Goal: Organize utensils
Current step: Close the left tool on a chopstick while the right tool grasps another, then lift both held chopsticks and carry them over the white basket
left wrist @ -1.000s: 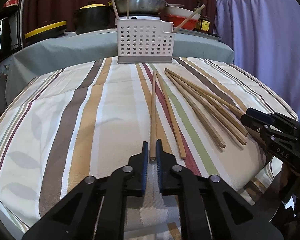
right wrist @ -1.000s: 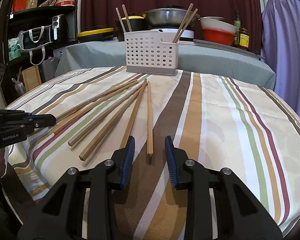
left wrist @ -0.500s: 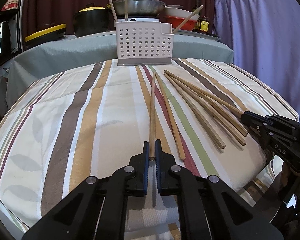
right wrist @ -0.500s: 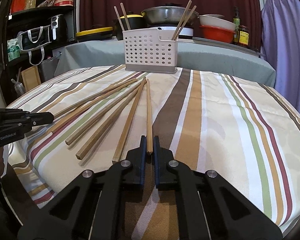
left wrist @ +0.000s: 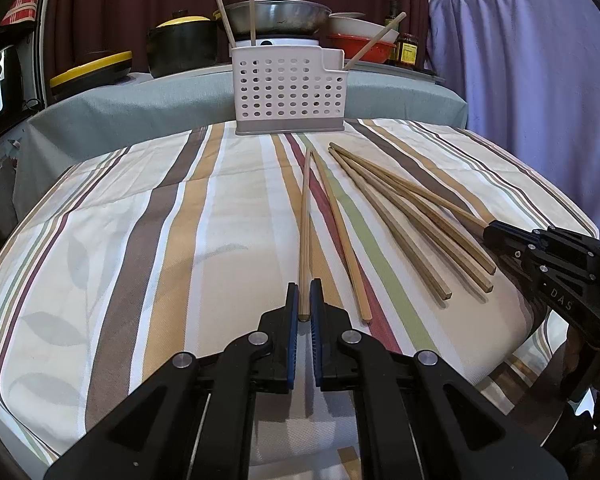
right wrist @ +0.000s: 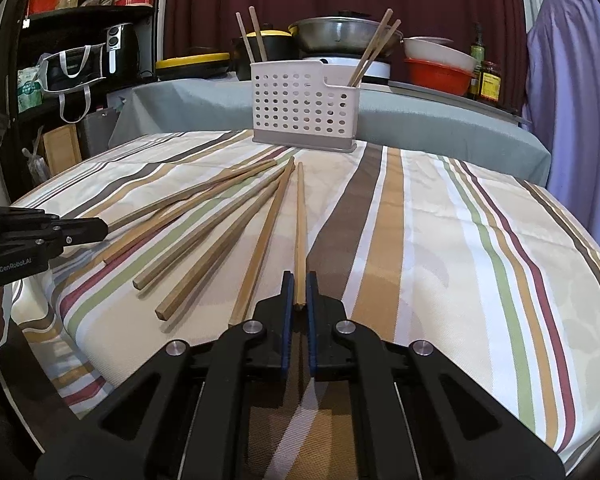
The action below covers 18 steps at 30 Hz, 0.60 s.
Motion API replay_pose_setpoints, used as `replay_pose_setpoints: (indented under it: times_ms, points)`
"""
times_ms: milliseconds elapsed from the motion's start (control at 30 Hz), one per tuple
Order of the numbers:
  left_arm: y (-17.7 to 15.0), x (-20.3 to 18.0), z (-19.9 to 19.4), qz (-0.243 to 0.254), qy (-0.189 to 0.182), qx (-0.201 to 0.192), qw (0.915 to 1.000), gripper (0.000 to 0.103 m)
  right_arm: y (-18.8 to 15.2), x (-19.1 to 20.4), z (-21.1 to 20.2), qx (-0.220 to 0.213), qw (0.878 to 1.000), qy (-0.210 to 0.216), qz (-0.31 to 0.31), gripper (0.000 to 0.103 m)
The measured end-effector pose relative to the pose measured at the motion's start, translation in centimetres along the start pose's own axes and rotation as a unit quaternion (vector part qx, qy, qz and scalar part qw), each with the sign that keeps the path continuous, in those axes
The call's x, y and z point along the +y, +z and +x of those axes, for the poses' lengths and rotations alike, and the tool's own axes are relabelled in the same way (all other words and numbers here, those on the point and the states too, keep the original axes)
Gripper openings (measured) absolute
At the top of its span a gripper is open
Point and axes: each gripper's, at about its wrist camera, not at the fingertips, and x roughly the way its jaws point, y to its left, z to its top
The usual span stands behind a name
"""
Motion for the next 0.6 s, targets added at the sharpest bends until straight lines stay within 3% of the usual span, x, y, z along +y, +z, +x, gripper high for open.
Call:
replay_pose_setpoints:
  times_ms: [600]
  points:
    - [0.24,0.15,-0.26,0.004,0.004,-0.008,1.0000,0.007,0.42,-0.12,-0.30,-0.008,1.000,-0.010,0.000,0.006]
